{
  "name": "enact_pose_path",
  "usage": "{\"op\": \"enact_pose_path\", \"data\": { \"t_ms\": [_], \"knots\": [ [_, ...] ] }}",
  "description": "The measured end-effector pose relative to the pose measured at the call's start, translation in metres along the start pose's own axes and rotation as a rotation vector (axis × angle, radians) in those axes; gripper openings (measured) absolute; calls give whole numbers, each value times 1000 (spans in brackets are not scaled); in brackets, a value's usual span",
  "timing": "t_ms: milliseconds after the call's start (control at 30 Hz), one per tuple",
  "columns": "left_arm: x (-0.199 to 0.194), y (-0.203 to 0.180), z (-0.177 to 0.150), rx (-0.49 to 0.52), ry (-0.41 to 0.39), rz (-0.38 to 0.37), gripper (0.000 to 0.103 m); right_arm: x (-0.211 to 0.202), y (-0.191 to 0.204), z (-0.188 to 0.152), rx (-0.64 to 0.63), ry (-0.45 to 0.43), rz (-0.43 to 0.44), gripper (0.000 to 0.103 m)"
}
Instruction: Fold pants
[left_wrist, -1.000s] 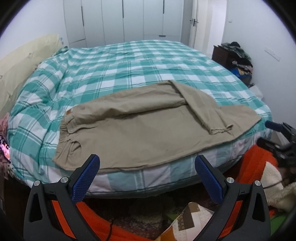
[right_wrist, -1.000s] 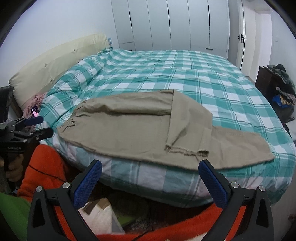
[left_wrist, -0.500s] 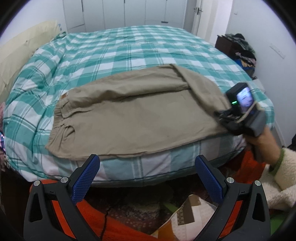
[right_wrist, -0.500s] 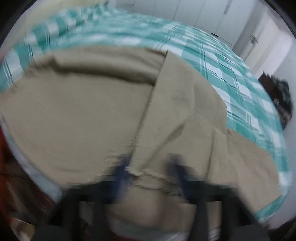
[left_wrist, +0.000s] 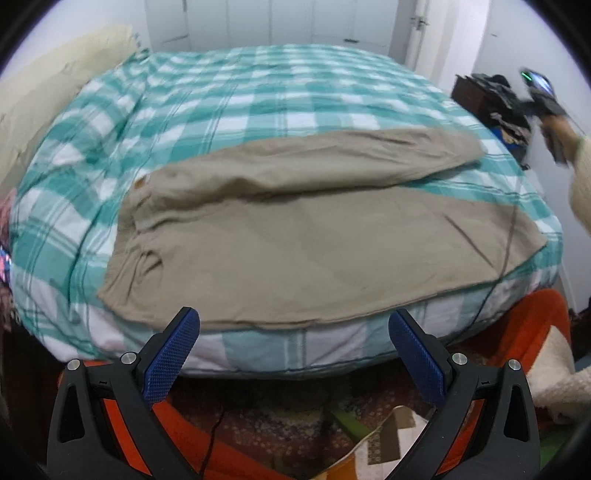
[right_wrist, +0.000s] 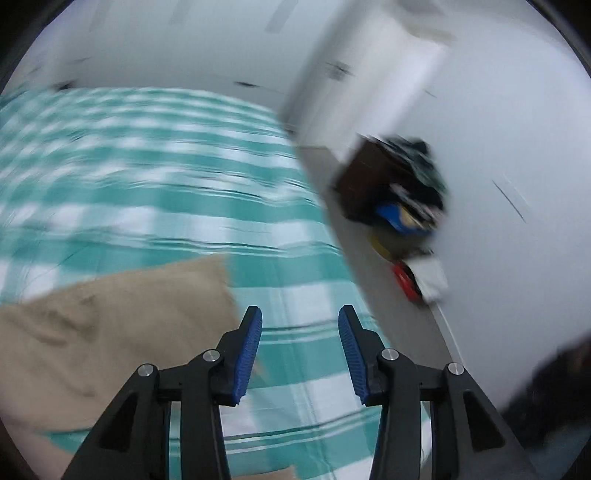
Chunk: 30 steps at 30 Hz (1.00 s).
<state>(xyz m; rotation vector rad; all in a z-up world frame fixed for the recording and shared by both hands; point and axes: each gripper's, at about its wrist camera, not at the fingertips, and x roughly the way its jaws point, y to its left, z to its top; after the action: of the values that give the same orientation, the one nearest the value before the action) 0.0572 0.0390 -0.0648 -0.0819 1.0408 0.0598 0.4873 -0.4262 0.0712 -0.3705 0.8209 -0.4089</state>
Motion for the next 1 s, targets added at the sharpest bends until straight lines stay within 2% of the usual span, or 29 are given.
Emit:
{"op": "enact_pose_path", "data": {
  "t_ms": [33,100,133,233,300,367,467,533,600,633,700,767,833,900,1000],
  "knots": [
    [7,4,0,-11,21,3,102,3,-9,-12,44,6,30,45],
    [24,11,5,-26,59,7,102,8,-7,-61,91,25,148,52],
    [28,12,11,-20,56,2,102,8,-2,-84,90,39,196,52],
    [44,9,52,51,-16,15,102,-6,27,-179,87,91,358,52],
    [61,8,95,70,-114,54,102,-18,52,-238,109,120,452,52],
    [89,9,140,49,-201,82,102,-31,75,-275,125,128,514,52],
    [144,13,180,15,-248,131,102,-57,108,-305,125,122,597,52],
    [200,16,187,20,-191,214,102,-66,129,-308,99,118,640,58],
    [265,21,166,66,-46,274,102,-76,153,-297,30,122,694,62],
    [280,24,150,88,-26,263,102,-79,158,-290,6,119,704,62],
    [278,36,124,40,-137,205,102,-85,174,-268,-51,102,733,67],
    [276,41,125,16,-122,179,102,-87,192,-243,-76,86,786,71],
    [276,40,123,21,-123,184,102,-89,225,-210,-93,68,873,71],
    [276,40,121,22,-127,186,102,-89,269,-180,-114,60,987,71],
    [275,40,119,17,-132,181,102,-86,347,-155,-133,108,1200,73]
  ]
}}
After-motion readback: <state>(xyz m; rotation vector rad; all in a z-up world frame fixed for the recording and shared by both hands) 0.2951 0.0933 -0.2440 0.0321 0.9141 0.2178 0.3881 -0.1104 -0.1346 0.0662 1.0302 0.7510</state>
